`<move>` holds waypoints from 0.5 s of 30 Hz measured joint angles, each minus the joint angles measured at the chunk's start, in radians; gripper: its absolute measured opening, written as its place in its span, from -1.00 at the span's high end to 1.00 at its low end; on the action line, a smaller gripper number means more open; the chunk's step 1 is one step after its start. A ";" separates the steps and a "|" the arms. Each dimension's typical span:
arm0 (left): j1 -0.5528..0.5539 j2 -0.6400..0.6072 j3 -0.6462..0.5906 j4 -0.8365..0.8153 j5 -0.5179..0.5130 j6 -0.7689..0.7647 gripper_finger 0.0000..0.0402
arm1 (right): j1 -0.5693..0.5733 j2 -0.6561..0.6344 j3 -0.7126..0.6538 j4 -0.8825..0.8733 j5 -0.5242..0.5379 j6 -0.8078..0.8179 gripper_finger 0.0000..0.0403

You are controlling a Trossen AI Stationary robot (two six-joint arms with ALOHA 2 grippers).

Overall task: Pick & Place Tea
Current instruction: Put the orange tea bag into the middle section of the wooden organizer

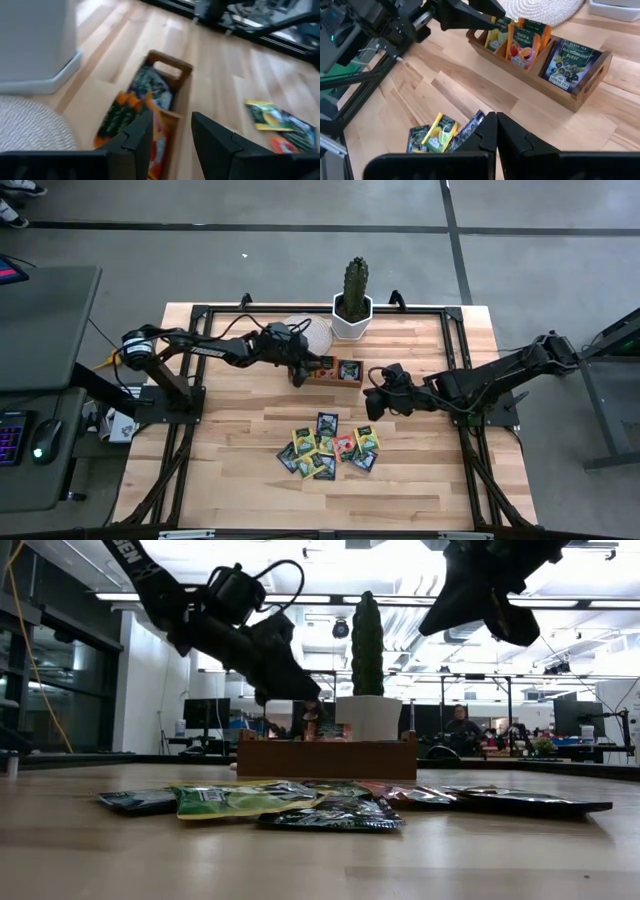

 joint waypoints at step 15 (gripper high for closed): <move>-0.234 -0.097 0.000 -0.140 0.017 0.054 0.34 | 0.069 0.016 0.000 0.079 0.007 0.000 1.00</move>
